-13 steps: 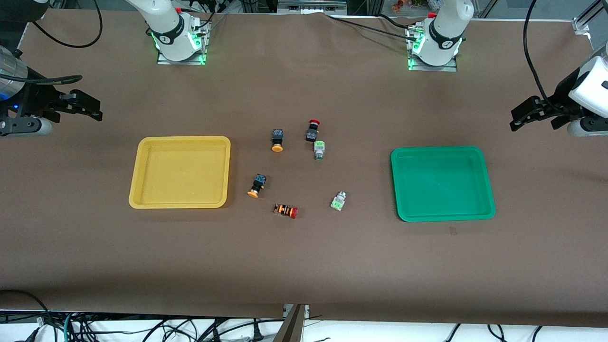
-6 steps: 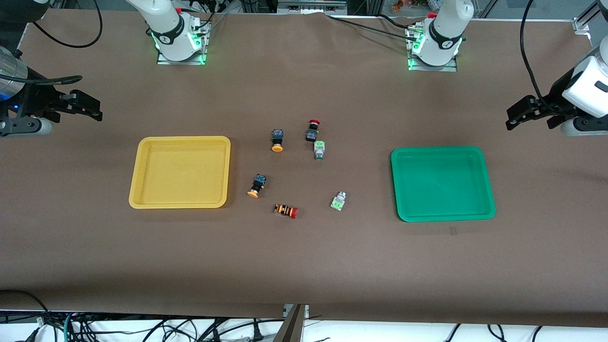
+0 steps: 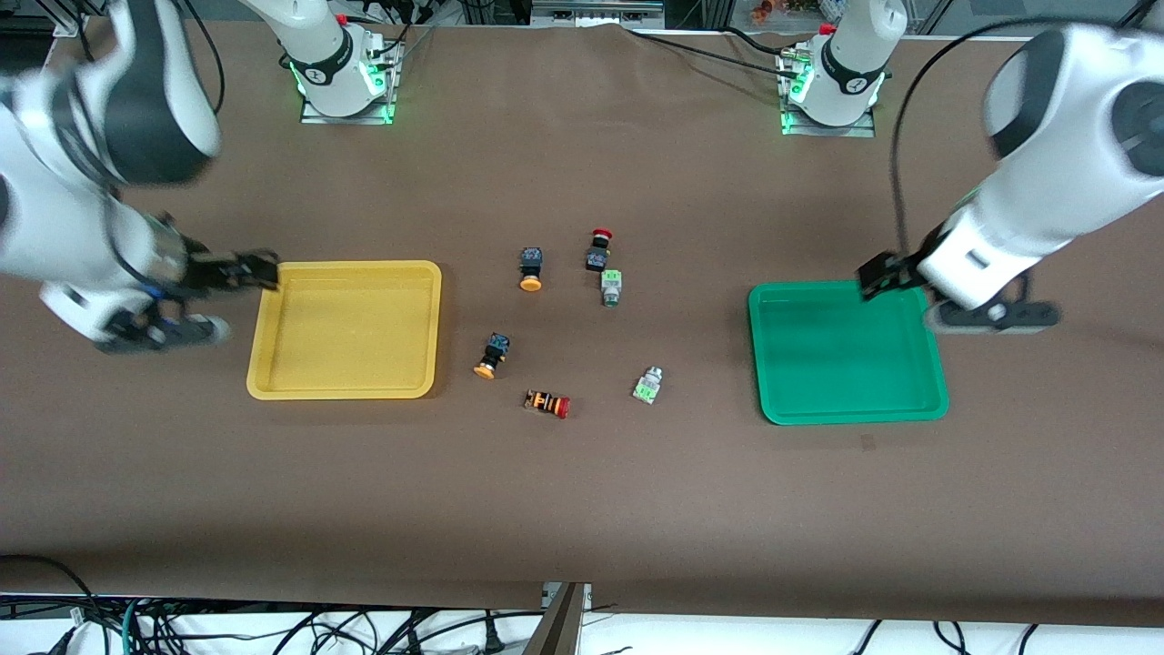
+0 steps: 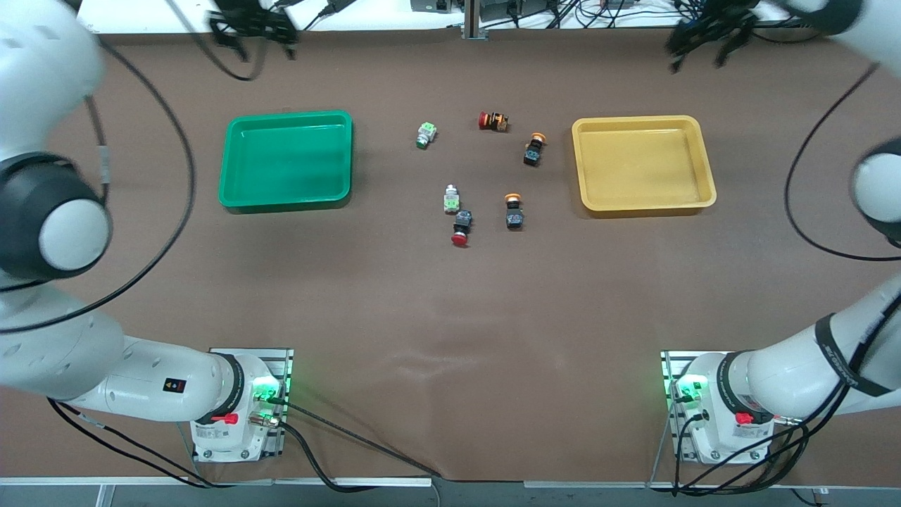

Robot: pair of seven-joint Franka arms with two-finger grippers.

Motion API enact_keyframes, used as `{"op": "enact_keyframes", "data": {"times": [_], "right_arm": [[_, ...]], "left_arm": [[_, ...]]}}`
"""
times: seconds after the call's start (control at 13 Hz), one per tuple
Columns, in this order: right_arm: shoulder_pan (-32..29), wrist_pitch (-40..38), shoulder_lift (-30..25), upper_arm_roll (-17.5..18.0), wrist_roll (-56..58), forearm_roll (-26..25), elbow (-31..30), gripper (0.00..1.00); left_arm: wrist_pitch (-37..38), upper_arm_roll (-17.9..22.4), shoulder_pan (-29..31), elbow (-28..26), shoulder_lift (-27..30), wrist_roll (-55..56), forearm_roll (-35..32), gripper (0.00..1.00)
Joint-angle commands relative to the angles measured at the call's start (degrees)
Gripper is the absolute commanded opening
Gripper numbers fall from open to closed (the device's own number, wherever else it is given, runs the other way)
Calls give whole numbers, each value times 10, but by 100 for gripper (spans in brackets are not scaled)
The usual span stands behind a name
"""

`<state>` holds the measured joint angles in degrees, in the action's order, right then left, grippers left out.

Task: Place green and yellow buttons in trays
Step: 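Grasp the yellow button with the right gripper while the left grasps green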

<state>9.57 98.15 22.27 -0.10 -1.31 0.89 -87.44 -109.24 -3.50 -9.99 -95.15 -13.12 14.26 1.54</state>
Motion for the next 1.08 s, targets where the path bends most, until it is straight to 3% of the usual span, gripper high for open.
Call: {"op": "enact_keyframes", "data": {"times": [0.0, 0.23, 0.54, 1.0], "right_arm": [[43, 78, 90, -1, -125, 30, 17, 100], [113, 156, 146, -2, -254, 35, 17, 100], [176, 203, 178, -1, -406, 35, 17, 100], [212, 309, 233, 0, -515, 36, -1, 100]], "left_arm": [[-109, -5, -46, 25, -90, 12, 14, 100], [-213, -5, -115, 64, -191, 11, 13, 100], [-379, -5, -162, 59, -284, -3, 6, 100], [-417, -12, -177, 49, -332, -69, 5, 100]]}}
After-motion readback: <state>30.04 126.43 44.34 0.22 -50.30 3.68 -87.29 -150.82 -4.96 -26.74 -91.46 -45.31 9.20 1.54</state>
